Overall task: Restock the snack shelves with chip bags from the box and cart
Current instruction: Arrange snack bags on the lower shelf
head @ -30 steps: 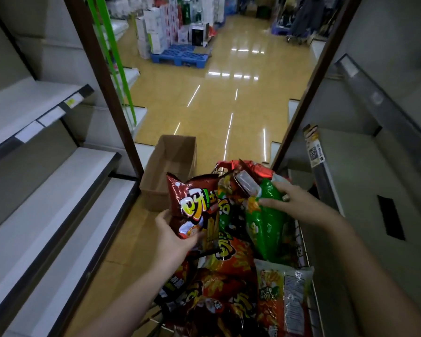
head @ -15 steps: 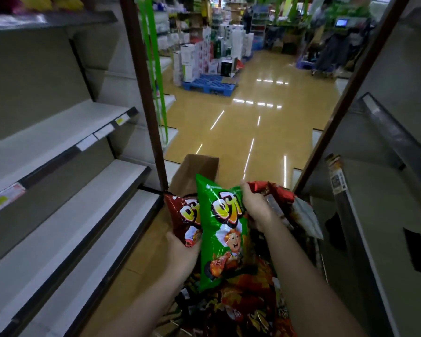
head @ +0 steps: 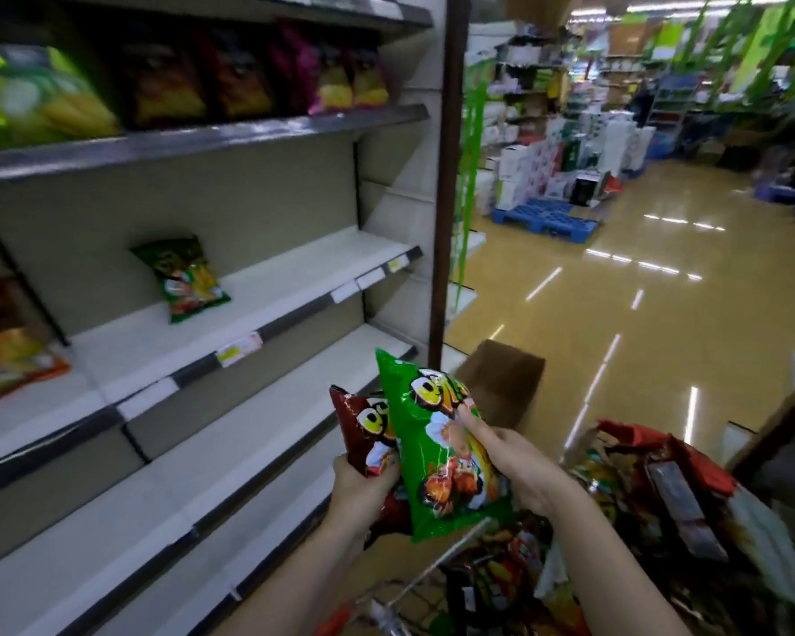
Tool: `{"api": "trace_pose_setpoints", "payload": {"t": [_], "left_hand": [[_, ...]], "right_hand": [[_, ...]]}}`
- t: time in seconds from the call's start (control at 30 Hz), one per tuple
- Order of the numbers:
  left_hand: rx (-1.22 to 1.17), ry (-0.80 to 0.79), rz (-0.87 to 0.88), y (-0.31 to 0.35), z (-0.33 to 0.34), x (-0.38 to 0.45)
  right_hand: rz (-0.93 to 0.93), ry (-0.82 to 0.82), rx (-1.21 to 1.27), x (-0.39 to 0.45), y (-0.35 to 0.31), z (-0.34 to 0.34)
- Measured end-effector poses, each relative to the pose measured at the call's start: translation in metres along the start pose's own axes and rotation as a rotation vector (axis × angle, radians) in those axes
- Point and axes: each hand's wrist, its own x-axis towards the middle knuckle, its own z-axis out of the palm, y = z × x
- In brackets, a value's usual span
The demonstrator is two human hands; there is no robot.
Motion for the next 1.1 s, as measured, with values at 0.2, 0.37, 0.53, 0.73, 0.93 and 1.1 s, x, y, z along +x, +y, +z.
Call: {"api": "trace_pose_setpoints", "payload": {"t": [0.2,0.37,0.53,0.73,0.93,1.1], "left_hand": [[0.003,0.106,0.131,0.030,-0.100,-0.011],[0.022,0.214,0.222,0.047,-0.172,-0.037],[-0.048,0.324,0.249,0.051,-0.229,-0.071],[-0.086,0.419,0.231,0.035,-0.303,-0.112],[-0.127,0.475,0.254,0.020,-0.362,-0.146],[-0.199,0.505,0.248,0.005,-0.406,-0.172]], "right_hand": [[-0.095,-0.111,0.077,0.017,-0.020,0.046],[-0.175,-0.174,0.067,0.016,-0.040,0.105],[-0.295,-0.273,0.018,0.012,-0.065,0.173],[-0.342,-0.375,-0.107,-0.006,-0.072,0.251],[-0.328,-0.391,-0.101,-0.026,-0.065,0.312],[-0.368,-0.362,-0.077,-0.039,-0.070,0.341]]}}
